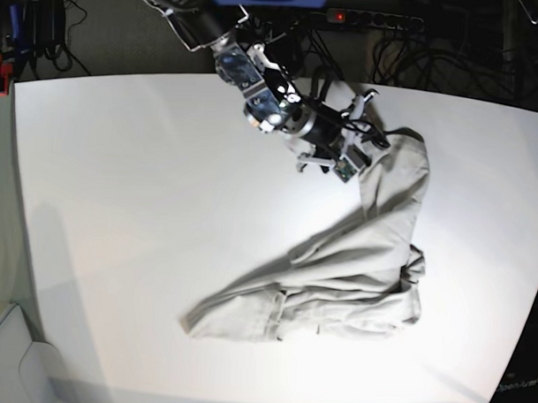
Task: Layout the t-shirt on the table in an organized manner, then fold the t-shirt properly
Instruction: 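Grasp the shirt's end with the right gripper and lift it, then drag the lifted fabric with the right gripper toward the shirt's middle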
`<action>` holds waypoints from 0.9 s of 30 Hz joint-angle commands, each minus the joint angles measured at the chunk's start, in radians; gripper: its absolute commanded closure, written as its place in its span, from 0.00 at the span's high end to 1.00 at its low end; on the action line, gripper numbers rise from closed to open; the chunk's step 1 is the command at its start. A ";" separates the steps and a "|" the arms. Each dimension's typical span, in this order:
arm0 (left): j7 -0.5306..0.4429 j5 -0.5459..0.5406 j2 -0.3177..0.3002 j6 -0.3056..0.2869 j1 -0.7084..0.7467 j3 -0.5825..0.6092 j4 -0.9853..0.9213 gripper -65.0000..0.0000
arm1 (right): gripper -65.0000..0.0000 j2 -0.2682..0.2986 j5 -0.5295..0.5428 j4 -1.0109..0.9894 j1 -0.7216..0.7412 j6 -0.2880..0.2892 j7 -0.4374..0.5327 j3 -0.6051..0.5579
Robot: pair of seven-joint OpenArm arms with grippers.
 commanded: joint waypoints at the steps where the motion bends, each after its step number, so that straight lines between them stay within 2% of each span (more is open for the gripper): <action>1: -0.028 -0.005 -0.026 0.003 -0.008 -0.008 0.020 0.96 | 0.46 0.004 -0.025 -0.004 0.004 -0.024 -0.058 0.003; 4: -0.028 -0.005 -0.024 0.003 -0.011 -0.008 0.020 0.96 | 0.36 0.004 -0.025 -0.004 0.004 -0.024 -0.058 0.001; 10: -0.031 0.001 0.014 0.003 -0.015 -0.008 0.021 0.96 | 0.00 0.004 -0.025 -0.005 0.000 -0.024 -0.062 0.001; 20: -0.033 -0.008 0.057 0.003 -0.007 -0.008 0.037 0.96 | 0.00 0.004 -0.025 0.071 -0.016 -0.024 -0.073 0.006; 27: -0.028 -0.008 0.103 0.003 -0.004 -0.006 0.104 0.96 | 0.00 0.004 -0.026 0.295 -0.071 -0.019 -0.190 0.170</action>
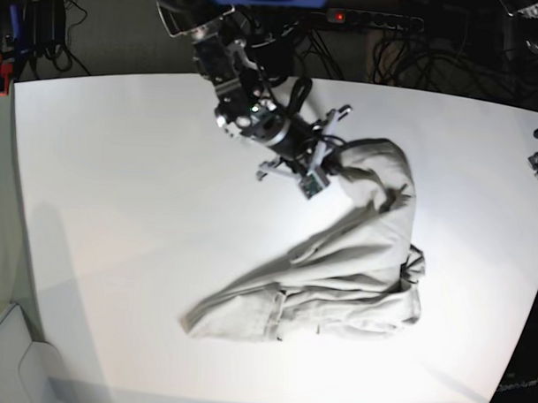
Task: Layout the t-shirt on the table in an organized manner, then fold the t-shirt properly
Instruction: 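Drag the lifted fabric with the right gripper toward the shirt's middle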
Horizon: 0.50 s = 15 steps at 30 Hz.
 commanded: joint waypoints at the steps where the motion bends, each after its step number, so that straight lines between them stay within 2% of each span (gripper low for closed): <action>1: -0.030 -0.004 -0.009 0.002 -0.005 -0.007 0.032 0.96 | 0.00 -0.010 0.009 0.045 0.002 0.002 0.011 0.021; 8: -0.028 0.001 0.033 0.002 -0.005 -0.004 0.107 0.96 | 0.00 0.068 0.009 0.256 -0.073 0.000 -0.046 0.147; 15: -0.028 -0.005 0.066 0.000 -0.009 0.004 0.129 0.96 | 0.00 0.120 0.009 0.479 -0.147 0.002 -0.117 0.410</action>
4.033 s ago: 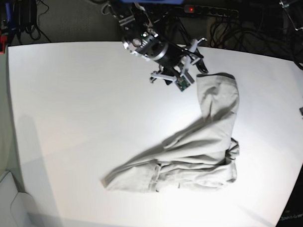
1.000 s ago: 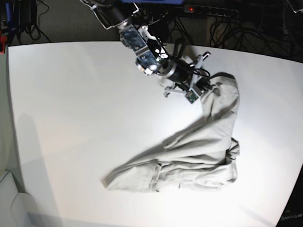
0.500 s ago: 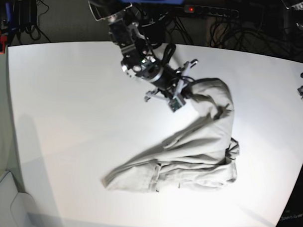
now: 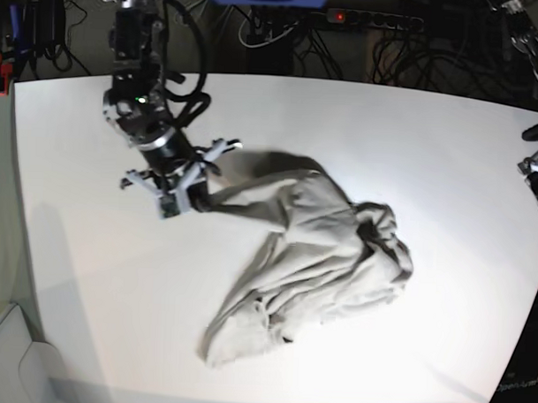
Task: Layout the t-shirt on the table in an organized manner, then fold the t-shirt properly
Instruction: 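Drag the lifted fabric with the right gripper toward the shirt's middle, then grasp the bunched shirt with the left gripper beside the right gripper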
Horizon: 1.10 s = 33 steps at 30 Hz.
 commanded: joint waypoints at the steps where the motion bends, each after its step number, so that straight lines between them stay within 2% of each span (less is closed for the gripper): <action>1: -0.030 -0.005 -0.017 0.000 -0.011 0.011 0.021 0.96 | 0.00 0.006 0.007 0.036 0.009 -0.004 0.023 0.048; 6: -0.030 -0.005 -0.017 0.000 -0.011 0.081 0.021 0.96 | 0.00 0.006 0.007 0.058 0.022 -0.001 0.022 0.290; 10: -0.030 -0.005 -0.005 0.000 -0.015 0.141 0.021 0.96 | 0.00 0.006 0.007 0.058 0.035 0.000 0.022 0.370; 20: -0.030 -0.002 0.072 0.000 -0.027 0.285 0.022 0.96 | 0.00 0.002 0.007 0.095 0.028 0.002 0.022 0.358; 23: -0.030 -0.005 0.075 0.000 -0.027 0.348 0.022 0.96 | 0.00 0.002 0.007 0.125 0.009 0.036 0.022 0.302; 28: -0.032 -0.006 0.077 0.000 -0.019 0.488 0.035 0.96 | 0.00 0.000 0.007 0.156 0.008 0.037 0.020 0.220; 33: -0.030 0.001 0.127 0.000 -0.018 0.624 0.035 0.96 | 0.00 0.000 0.004 0.155 0.017 0.036 0.020 0.166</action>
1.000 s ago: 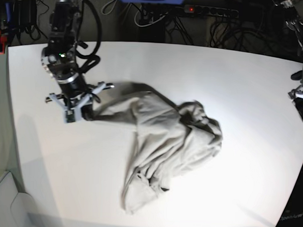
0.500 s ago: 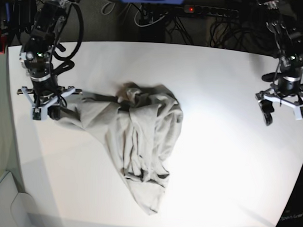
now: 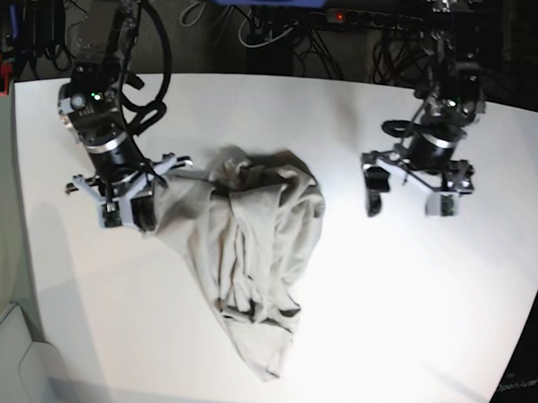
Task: Layout the t-shirt on the table in an organized manner, then fold the t-shirt properly
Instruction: 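Grasp the bunched shirt with the left gripper beside the right gripper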
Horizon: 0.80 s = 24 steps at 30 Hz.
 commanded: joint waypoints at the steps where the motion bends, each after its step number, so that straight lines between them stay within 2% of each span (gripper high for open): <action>1: -0.026 -0.001 0.003 -0.001 -0.008 0.033 0.015 0.96 | 0.00 0.002 0.006 0.018 0.015 -0.002 0.027 -0.001; 8: -0.028 0.000 0.000 0.006 -0.017 0.263 -0.005 0.96 | 0.00 0.004 0.005 0.019 0.024 -0.004 0.027 0.002; 19: -0.031 0.000 0.006 0.003 -0.135 0.393 -0.209 0.96 | 0.00 0.007 0.005 0.019 0.030 -0.004 0.027 0.003; 24: -0.032 0.000 0.000 0.000 -0.212 0.501 -0.302 0.96 | 0.00 0.008 0.003 0.021 0.035 -0.004 0.027 0.005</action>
